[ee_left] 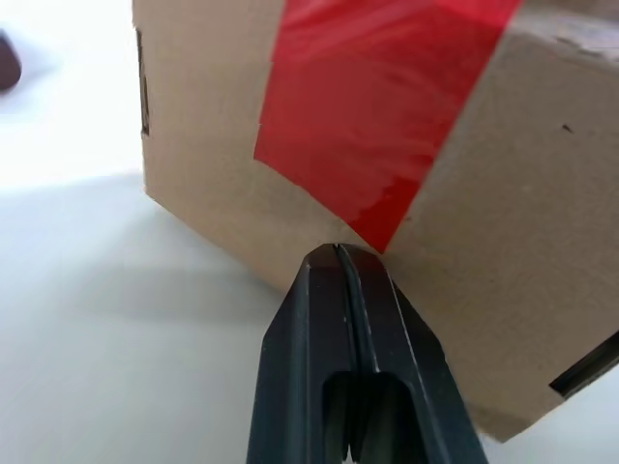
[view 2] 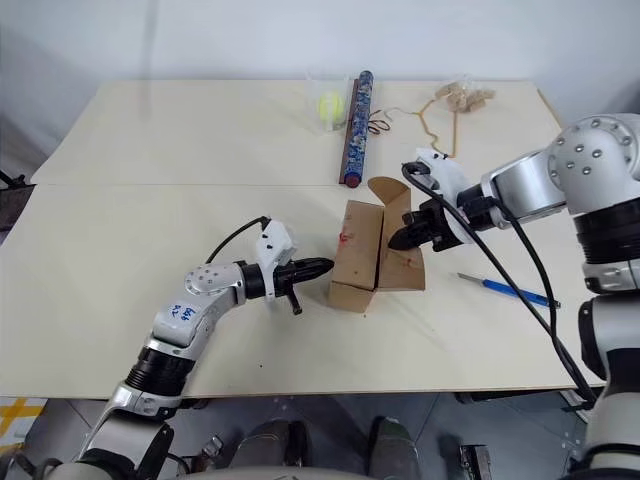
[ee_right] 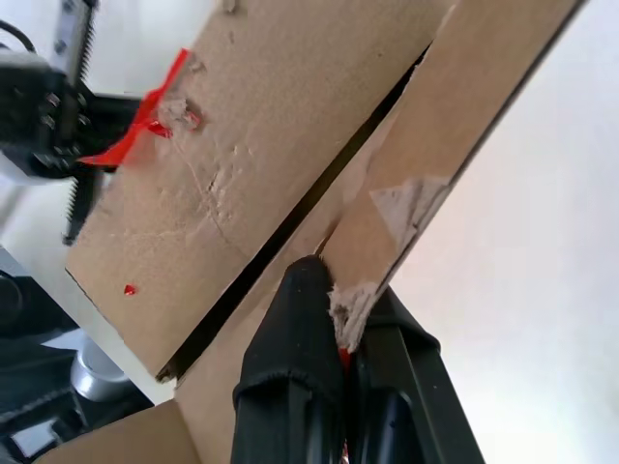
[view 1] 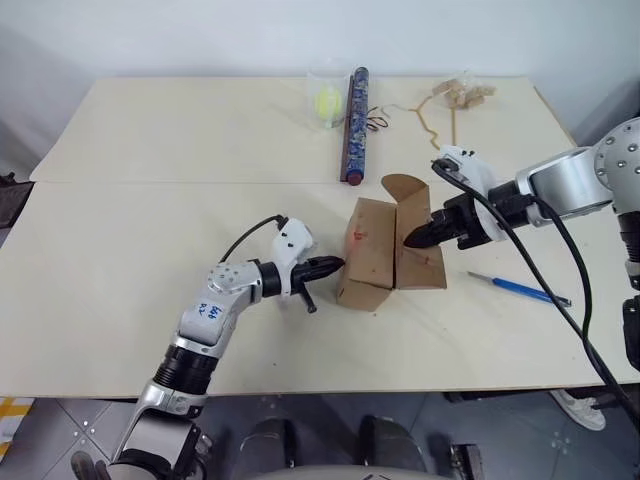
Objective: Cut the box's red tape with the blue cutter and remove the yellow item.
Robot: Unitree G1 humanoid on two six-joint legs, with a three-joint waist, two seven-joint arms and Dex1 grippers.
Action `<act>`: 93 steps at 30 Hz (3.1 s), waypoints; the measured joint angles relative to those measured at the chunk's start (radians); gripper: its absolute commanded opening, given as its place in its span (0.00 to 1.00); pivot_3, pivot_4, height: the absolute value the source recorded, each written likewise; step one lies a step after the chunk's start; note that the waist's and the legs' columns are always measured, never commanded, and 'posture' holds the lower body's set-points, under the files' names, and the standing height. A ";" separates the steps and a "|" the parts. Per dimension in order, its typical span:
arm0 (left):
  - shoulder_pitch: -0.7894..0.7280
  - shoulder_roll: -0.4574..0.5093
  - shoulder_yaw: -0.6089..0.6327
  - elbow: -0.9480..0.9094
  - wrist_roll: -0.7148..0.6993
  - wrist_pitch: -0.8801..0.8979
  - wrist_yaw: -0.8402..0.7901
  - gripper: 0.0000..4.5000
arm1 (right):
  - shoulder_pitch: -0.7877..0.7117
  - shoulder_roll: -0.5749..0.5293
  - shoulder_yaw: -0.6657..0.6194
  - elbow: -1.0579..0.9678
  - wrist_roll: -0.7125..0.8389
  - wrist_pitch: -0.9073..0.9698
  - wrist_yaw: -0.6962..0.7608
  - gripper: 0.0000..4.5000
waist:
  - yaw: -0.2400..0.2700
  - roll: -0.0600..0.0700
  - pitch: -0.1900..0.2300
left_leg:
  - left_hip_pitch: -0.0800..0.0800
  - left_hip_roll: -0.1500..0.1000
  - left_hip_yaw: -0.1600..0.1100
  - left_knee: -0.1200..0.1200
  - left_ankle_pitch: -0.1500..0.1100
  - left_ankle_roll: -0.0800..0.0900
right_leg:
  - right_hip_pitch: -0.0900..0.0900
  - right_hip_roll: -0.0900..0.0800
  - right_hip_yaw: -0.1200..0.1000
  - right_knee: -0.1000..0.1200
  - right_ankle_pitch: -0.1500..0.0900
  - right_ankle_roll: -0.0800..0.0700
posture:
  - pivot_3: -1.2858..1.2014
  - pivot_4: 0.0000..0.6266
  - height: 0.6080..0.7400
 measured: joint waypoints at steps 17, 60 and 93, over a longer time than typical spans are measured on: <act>0.010 0.002 0.008 -0.002 0.004 -0.003 0.014 0.00 | -0.085 0.075 0.045 0.071 -0.117 0.016 0.024 0.00 | -0.011 0.000 0.000 | 0.002 0.001 0.002 0.000 0.000 0.000 | -0.001 0.000 0.000 0.001 0.002 -0.002 | 0.52 0.24 1.00; 0.077 -0.088 -0.040 -0.029 0.040 0.008 0.080 0.00 | -0.210 0.073 0.196 0.039 -0.493 0.016 0.364 0.00 | -0.008 -0.001 -0.001 | -0.001 0.002 0.004 0.000 0.000 -0.001 | -0.004 -0.001 -0.004 0.000 0.003 -0.003 | 0.52 0.24 1.00; -0.070 0.017 0.079 -0.070 -0.075 -0.111 -0.073 1.00 | -0.100 0.058 0.038 0.023 -0.404 0.016 0.212 0.78 | -0.011 -0.001 -0.001 | -0.001 0.002 0.011 -0.001 0.000 -0.001 | -0.004 -0.001 -0.004 0.000 0.004 -0.003 | 0.52 0.24 1.00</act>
